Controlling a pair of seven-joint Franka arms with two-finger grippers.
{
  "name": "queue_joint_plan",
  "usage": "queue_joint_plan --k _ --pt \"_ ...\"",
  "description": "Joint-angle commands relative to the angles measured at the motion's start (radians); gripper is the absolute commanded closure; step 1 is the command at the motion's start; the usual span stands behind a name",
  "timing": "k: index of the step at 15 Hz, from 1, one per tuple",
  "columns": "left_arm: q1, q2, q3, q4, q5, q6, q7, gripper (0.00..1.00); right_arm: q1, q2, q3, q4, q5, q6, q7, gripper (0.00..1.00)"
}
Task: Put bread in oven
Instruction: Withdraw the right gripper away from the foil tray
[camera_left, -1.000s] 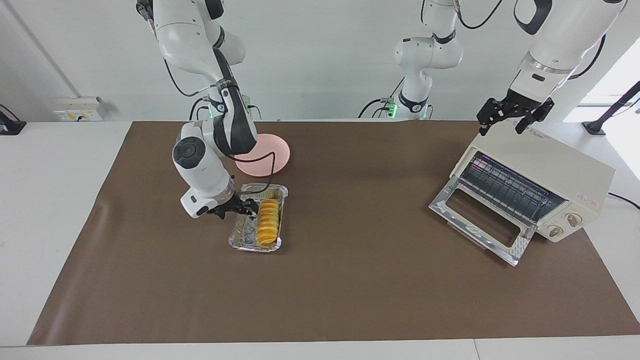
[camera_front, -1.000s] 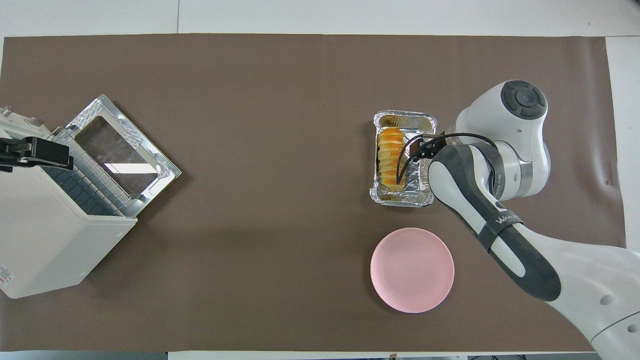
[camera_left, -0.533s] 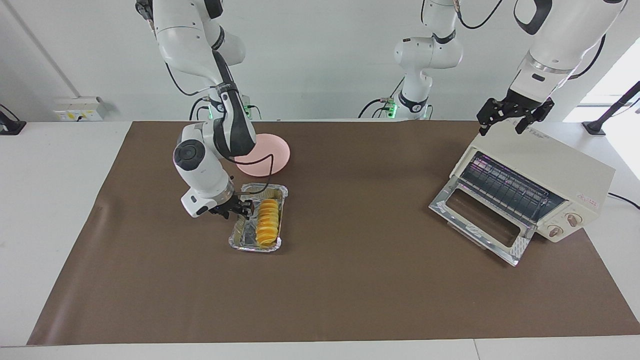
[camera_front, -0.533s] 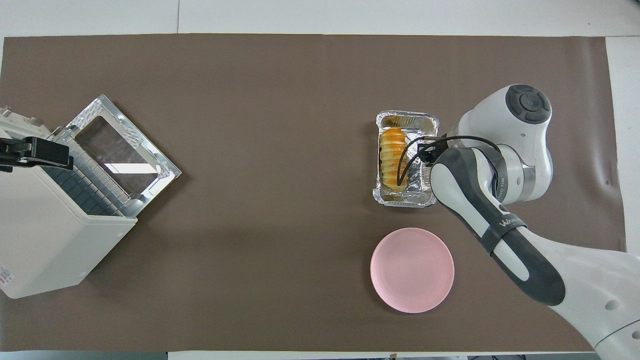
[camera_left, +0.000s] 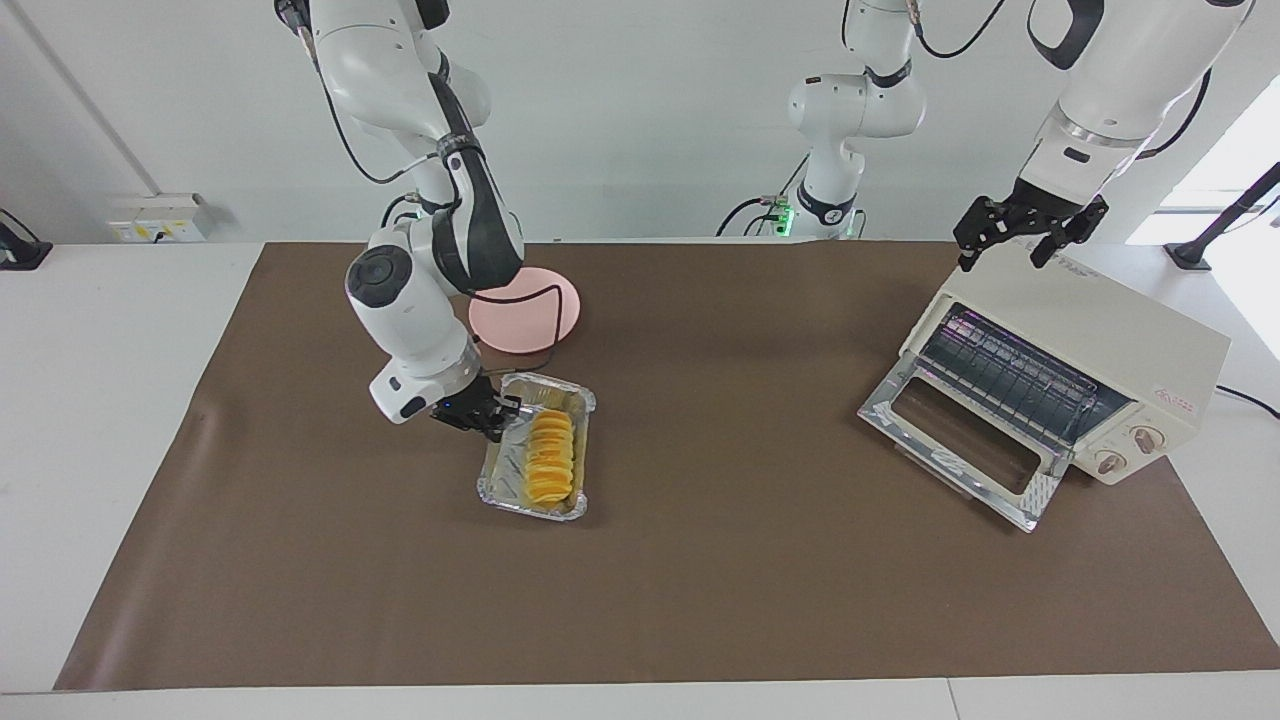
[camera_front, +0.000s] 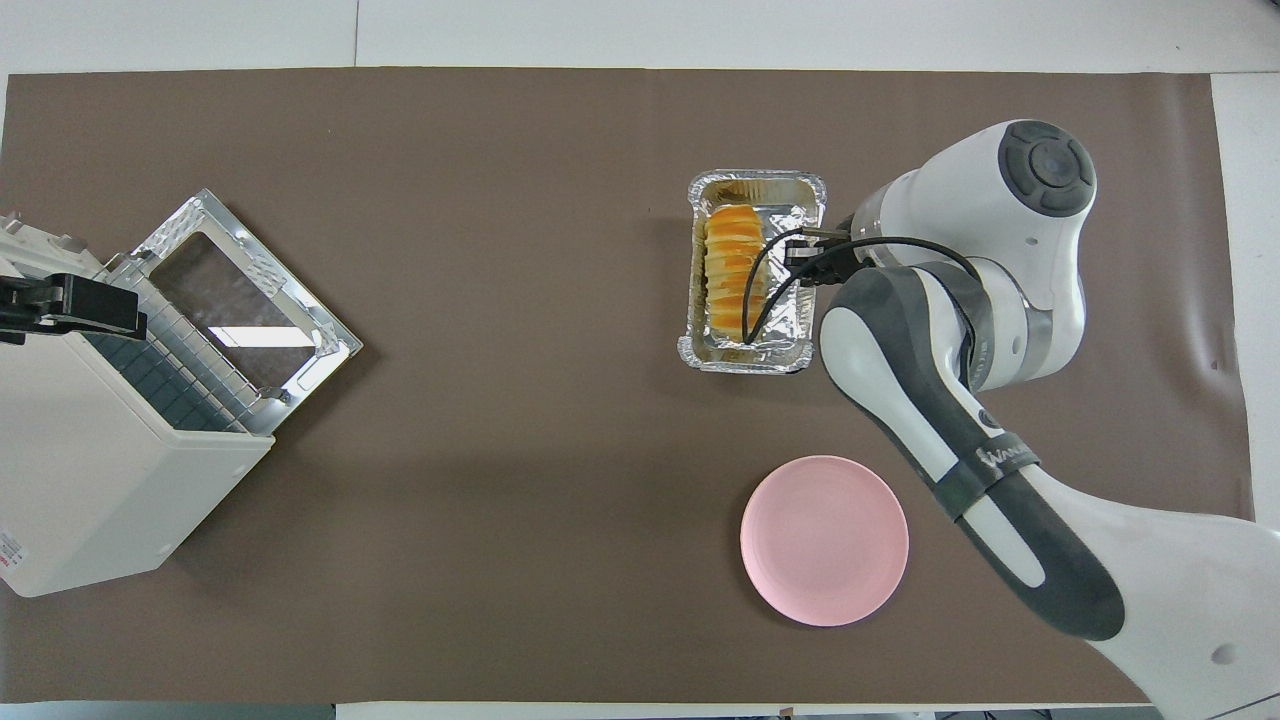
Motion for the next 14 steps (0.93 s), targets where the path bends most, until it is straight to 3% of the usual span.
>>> queue_joint_plan --k 1,6,11,12,13,14 --pt "0.005 -0.006 -0.001 -0.009 0.009 -0.001 0.010 0.00 0.091 0.110 0.002 0.201 0.008 -0.052 0.100 1.00" --pt "0.005 -0.006 -0.001 -0.009 0.009 -0.001 0.010 0.00 0.211 0.256 -0.001 0.311 0.001 0.031 0.145 1.00" --pt "0.005 -0.006 -0.001 -0.009 0.009 -0.001 0.010 0.00 0.261 0.313 -0.001 0.305 0.005 0.129 0.191 1.00" --pt "0.005 -0.006 -0.001 -0.009 0.009 -0.001 0.010 0.00 0.261 0.310 -0.003 0.305 0.003 0.112 0.194 0.75" --pt "0.005 -0.006 -0.001 -0.009 0.009 -0.001 0.010 0.00 0.264 0.308 -0.007 0.307 -0.003 0.086 0.196 0.24" --pt "0.005 -0.006 -0.001 -0.009 0.009 -0.001 0.010 0.00 0.275 0.304 -0.016 0.310 -0.055 0.050 0.197 0.00"
